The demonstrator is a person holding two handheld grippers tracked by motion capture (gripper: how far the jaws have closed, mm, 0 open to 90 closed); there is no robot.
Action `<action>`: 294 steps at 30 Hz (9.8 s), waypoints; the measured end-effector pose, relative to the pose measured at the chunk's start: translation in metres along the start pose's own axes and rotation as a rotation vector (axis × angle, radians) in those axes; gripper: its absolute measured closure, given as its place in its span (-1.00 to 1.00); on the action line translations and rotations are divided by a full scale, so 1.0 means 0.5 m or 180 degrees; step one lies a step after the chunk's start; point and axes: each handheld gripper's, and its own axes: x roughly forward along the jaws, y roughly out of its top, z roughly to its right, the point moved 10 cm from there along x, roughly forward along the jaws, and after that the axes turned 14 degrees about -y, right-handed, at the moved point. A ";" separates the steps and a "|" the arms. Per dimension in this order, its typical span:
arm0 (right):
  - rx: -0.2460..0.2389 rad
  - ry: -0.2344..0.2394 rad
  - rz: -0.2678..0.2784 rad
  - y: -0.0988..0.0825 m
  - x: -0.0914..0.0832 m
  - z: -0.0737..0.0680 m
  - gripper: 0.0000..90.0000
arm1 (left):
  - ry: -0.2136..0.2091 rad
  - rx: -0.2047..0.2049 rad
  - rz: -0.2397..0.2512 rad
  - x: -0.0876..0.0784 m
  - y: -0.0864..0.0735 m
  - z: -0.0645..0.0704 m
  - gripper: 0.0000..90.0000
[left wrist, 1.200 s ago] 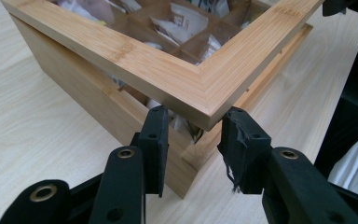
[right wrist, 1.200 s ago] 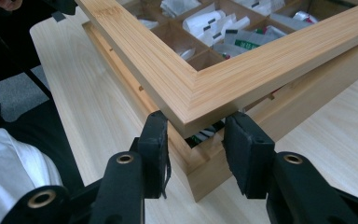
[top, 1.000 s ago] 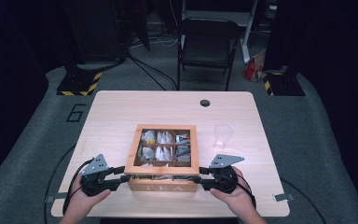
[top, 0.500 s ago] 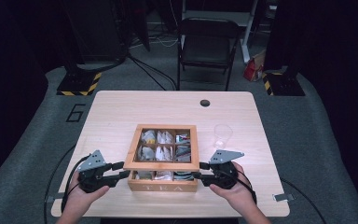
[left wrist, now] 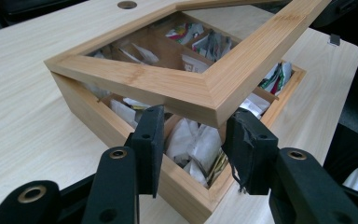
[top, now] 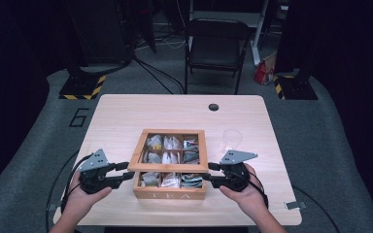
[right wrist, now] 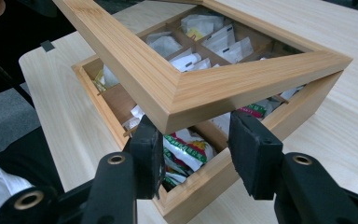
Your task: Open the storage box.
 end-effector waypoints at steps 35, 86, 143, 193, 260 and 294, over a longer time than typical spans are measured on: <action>-0.0144 -0.0147 0.0222 0.098 -0.023 0.031 0.15 | 0.0061 0.0180 0.0052 -0.025 0.092 -0.025 0.27; -0.0017 -0.0120 0.0251 0.172 -0.016 0.071 0.21 | 0.0228 0.0143 0.0176 0.013 0.138 -0.119 0.29; 0.0090 -0.0368 0.0071 0.171 0.144 0.170 0.24 | 0.0131 -0.0066 0.0254 0.014 0.202 -0.174 0.31; 0.0272 -0.0342 0.0075 0.203 0.179 0.198 0.25 | 0.0291 -0.0108 0.0292 0.083 0.181 -0.269 0.35; 0.0463 -0.0476 -0.0001 0.191 0.205 0.240 0.28 | 0.0365 -0.0346 0.0220 0.140 0.191 -0.354 0.37; 0.0292 -0.0285 -0.0030 0.173 0.179 0.178 0.22 | 0.0364 -0.0568 0.0261 0.143 0.179 -0.382 0.29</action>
